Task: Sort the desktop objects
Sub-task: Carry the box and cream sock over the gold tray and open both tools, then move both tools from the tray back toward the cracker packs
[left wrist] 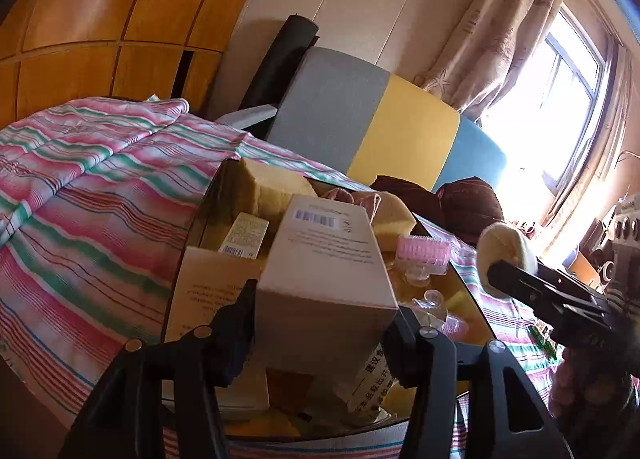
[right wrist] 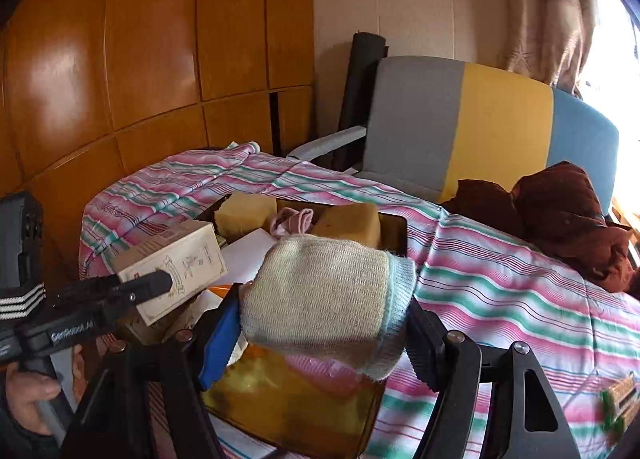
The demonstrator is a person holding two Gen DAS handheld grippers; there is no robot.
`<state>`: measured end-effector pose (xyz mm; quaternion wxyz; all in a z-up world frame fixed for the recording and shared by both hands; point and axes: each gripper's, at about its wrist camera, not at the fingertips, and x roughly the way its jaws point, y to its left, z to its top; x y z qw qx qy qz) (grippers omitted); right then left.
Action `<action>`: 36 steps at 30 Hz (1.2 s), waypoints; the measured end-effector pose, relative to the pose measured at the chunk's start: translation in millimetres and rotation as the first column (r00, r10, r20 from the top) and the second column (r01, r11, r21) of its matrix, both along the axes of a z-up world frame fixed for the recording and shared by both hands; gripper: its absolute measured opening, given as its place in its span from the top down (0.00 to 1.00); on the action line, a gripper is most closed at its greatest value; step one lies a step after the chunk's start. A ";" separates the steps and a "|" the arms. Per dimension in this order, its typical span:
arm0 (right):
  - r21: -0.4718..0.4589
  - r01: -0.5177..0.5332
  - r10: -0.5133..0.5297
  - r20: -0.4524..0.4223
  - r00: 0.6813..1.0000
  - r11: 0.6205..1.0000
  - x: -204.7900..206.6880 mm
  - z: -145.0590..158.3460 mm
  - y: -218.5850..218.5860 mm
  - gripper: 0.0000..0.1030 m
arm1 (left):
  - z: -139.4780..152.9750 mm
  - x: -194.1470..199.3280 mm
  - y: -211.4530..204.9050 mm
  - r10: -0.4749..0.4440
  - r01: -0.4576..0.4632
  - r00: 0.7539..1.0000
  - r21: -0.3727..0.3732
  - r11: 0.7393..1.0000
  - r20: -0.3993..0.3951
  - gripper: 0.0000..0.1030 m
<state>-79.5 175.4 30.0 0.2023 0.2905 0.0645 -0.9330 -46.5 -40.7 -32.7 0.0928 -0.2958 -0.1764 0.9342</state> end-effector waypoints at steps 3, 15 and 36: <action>0.024 -0.015 0.014 0.040 0.999 1.000 -23.4 -11.6 -15.4 0.29 | -2.3 5.3 -0.4 0.005 -0.006 1.000 -0.018 1.000 -0.009 0.41; 0.002 -0.019 0.019 0.156 0.988 1.000 -64.0 -37.5 -30.6 0.21 | 15.6 29.3 -21.0 0.034 -0.033 0.989 0.011 0.999 -0.142 0.35; -0.208 0.396 -0.373 0.142 0.917 0.894 36.6 -33.6 152.8 0.20 | 10.2 28.9 19.7 -0.074 0.072 0.996 -0.042 0.997 -0.058 0.35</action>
